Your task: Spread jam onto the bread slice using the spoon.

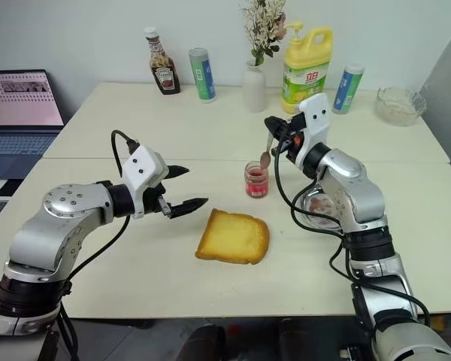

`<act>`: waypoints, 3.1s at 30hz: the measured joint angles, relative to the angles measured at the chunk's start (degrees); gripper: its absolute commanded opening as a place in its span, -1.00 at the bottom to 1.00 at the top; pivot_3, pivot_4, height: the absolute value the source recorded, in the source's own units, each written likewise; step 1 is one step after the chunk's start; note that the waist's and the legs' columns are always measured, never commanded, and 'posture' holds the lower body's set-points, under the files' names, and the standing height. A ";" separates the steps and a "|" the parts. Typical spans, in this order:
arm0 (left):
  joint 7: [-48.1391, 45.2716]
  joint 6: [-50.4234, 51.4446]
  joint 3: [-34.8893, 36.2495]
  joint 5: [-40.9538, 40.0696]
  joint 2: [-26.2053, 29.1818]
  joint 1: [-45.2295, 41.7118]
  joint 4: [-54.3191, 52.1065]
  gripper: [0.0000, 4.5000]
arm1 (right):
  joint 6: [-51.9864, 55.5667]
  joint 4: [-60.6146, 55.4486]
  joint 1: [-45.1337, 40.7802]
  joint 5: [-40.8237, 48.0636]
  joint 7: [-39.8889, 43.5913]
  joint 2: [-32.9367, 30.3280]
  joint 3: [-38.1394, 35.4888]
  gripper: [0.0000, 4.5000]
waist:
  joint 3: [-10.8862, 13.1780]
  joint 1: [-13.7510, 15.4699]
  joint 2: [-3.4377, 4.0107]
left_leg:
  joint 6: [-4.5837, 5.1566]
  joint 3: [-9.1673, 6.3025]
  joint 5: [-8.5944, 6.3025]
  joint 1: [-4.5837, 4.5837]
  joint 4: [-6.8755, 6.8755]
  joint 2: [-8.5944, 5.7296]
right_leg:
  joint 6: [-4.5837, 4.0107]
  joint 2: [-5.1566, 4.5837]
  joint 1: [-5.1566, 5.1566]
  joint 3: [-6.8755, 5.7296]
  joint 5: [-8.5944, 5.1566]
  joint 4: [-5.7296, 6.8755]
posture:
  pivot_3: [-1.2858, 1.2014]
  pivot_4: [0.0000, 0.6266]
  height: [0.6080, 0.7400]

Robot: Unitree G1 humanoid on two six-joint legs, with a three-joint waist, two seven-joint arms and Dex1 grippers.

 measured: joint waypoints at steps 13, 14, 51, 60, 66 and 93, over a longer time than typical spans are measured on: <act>-0.02 -0.31 -1.42 0.22 -0.33 -0.72 0.06 1.00 | -12.05 7.58 0.14 -11.53 4.36 1.89 5.54 -0.99 | 0.00 -0.02 0.00 | -0.01 -0.01 0.00 0.01 0.01 0.00 | 0.00 0.00 0.01 0.00 0.00 0.01 | 0.03 -0.52 1.00; -0.02 -0.31 -1.43 0.22 -0.33 -0.72 0.06 1.00 | -12.40 7.78 0.25 -11.87 4.48 1.89 5.66 -0.99 | 0.00 -0.01 0.00 | -0.01 -0.01 0.01 0.01 0.01 0.00 | 0.00 0.00 0.01 0.00 0.00 0.01 | 0.03 -0.52 1.00; -0.02 -2.69 -2.11 2.73 -0.30 -0.57 1.11 1.00 | 11.92 6.73 1.43 3.17 -4.76 13.38 -11.84 -0.99 | 0.00 -0.04 0.00 | -0.01 -0.03 0.01 0.02 0.00 0.01 | -0.01 0.00 0.01 -0.02 0.01 0.06 | 0.03 -0.52 1.00; -0.04 -3.62 -2.57 3.01 -0.35 -0.59 1.53 1.00 | 15.61 6.32 0.30 7.73 -8.37 14.32 -15.99 -0.99 | 0.00 -0.09 0.00 | -0.01 -0.02 0.01 0.02 -0.01 0.01 | -0.01 0.01 0.00 -0.01 0.01 0.05 | 0.03 -0.52 1.00; -0.06 -3.98 -3.10 3.09 -0.35 -0.61 1.93 1.00 | 16.30 5.83 -0.91 9.78 -9.71 14.53 -16.95 -0.99 | 0.00 -0.12 0.00 | -0.01 -0.02 0.01 0.02 -0.01 0.01 | -0.01 0.01 0.00 -0.01 0.01 0.05 | 0.03 -0.52 1.00; -0.16 -5.10 -3.72 3.75 -0.33 -0.79 3.30 1.00 | 16.03 5.83 -1.26 11.44 -10.47 13.75 -18.05 -0.99 | 0.00 -0.14 0.00 | -0.01 -0.01 0.01 0.01 -0.01 0.01 | -0.01 0.01 0.00 -0.01 0.01 0.05 | 0.03 -0.52 1.00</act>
